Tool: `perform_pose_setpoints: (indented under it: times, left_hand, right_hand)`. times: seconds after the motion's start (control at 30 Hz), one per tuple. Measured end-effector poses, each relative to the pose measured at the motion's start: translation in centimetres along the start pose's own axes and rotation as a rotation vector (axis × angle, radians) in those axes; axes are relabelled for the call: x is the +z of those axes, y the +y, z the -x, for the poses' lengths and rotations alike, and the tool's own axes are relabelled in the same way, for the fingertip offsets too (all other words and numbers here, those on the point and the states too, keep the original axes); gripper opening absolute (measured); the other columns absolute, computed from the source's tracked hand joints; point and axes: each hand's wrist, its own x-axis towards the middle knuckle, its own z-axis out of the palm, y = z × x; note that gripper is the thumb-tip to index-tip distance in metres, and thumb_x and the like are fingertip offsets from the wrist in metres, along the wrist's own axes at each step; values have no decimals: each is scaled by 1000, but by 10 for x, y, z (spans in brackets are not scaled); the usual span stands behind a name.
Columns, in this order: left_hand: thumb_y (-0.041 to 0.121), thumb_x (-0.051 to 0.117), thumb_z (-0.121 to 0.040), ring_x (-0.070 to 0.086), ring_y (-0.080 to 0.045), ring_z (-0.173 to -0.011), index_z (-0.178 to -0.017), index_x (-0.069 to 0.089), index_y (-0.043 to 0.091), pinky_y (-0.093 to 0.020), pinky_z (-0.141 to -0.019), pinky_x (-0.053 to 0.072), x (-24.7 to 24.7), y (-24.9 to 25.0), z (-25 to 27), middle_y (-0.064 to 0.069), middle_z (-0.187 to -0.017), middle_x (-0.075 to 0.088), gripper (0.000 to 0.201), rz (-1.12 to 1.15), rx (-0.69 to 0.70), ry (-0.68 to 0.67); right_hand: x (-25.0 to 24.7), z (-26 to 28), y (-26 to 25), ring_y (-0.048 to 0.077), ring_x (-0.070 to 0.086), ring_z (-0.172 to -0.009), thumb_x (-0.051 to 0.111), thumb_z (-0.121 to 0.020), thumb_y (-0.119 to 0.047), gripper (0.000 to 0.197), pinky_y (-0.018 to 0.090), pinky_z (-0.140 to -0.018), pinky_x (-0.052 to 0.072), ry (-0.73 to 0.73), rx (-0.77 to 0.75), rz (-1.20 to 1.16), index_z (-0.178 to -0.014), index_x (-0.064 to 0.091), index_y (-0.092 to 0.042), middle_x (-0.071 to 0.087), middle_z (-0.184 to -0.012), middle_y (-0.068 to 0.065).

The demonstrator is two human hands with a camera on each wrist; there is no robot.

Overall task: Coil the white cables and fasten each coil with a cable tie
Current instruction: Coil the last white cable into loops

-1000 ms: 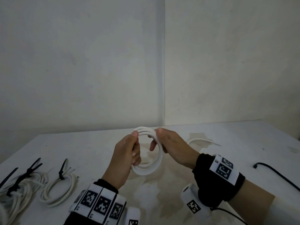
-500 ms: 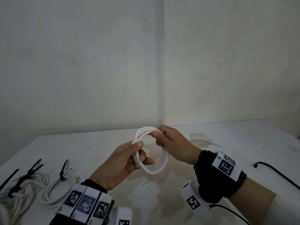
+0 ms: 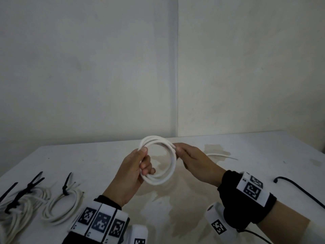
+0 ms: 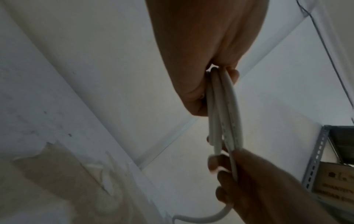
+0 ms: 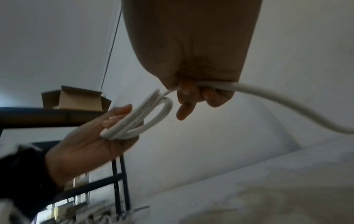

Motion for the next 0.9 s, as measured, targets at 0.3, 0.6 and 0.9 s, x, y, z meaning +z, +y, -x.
perform_pose_setpoints:
  times: [0.3, 0.6, 0.9]
  left_hand:
    - [19, 34, -99, 32, -4, -38, -68, 39, 15, -25, -60, 40, -13, 5, -9, 10, -43, 34, 31, 156, 144, 246]
    - [20, 38, -99, 36, -3, -39, -71, 39, 18, -23, -61, 41, -33, 28, -12, 12, -42, 37, 28, 141, 324, 404]
    - [18, 41, -97, 43, -1, -44, -77, 43, 18, -27, -62, 40, -23, 11, -17, 12, -45, 45, 20, -148, 433, 453]
  right_hand:
    - [-5, -4, 39, 24, 51, -95, 32, -100, -21, 42, 30, -88, 36, 17, -32, 508, -142, 32, -20, 58, -104, 6]
    - [8, -17, 46, 18, 40, -87, 26, -102, -21, 47, 24, -76, 29, -214, 89, 611, -147, 15, -29, 41, -98, 3]
    - [36, -23, 47, 22, 39, -84, 36, -94, 0, 55, 27, -70, 26, -216, -66, 911, -145, 26, -17, 47, -112, 14]
